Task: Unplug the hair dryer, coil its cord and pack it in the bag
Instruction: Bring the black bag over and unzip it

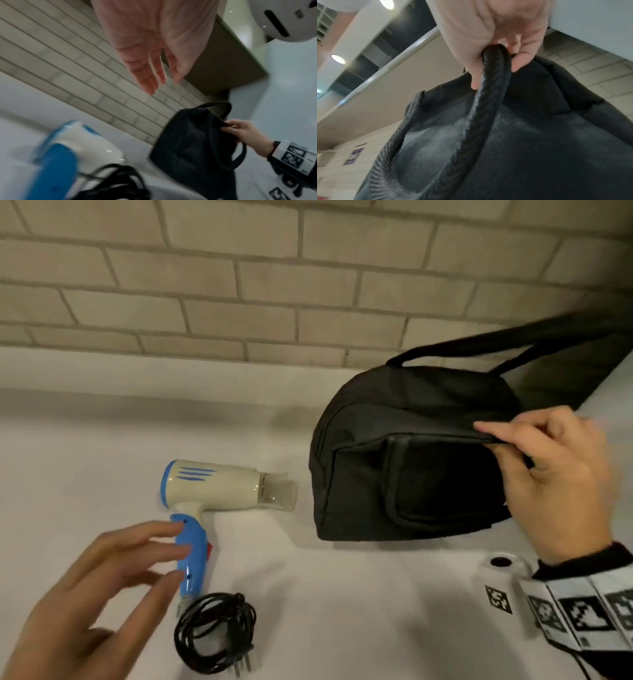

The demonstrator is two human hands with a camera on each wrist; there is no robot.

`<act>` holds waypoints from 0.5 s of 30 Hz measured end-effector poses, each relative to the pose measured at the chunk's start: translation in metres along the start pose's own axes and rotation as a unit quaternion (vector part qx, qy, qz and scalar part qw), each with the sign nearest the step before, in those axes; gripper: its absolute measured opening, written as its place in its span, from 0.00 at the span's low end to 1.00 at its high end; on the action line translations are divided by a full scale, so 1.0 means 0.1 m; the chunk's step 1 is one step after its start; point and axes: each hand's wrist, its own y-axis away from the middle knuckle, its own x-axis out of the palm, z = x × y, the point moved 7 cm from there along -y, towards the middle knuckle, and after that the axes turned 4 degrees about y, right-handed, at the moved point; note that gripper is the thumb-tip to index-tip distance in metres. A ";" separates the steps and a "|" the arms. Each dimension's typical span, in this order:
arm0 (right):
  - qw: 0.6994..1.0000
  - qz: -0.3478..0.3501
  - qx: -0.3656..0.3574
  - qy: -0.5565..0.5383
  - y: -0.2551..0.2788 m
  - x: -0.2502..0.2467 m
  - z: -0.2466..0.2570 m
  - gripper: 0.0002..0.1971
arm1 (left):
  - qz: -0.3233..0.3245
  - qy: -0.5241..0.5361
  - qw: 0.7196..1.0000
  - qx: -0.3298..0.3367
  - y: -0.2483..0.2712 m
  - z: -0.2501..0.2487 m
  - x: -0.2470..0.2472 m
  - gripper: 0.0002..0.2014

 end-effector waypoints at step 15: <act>0.941 0.115 0.126 -0.293 0.24 0.01 0.32 0.12 | -0.011 -0.097 0.966 0.241 -0.70 -0.64 0.82 0.17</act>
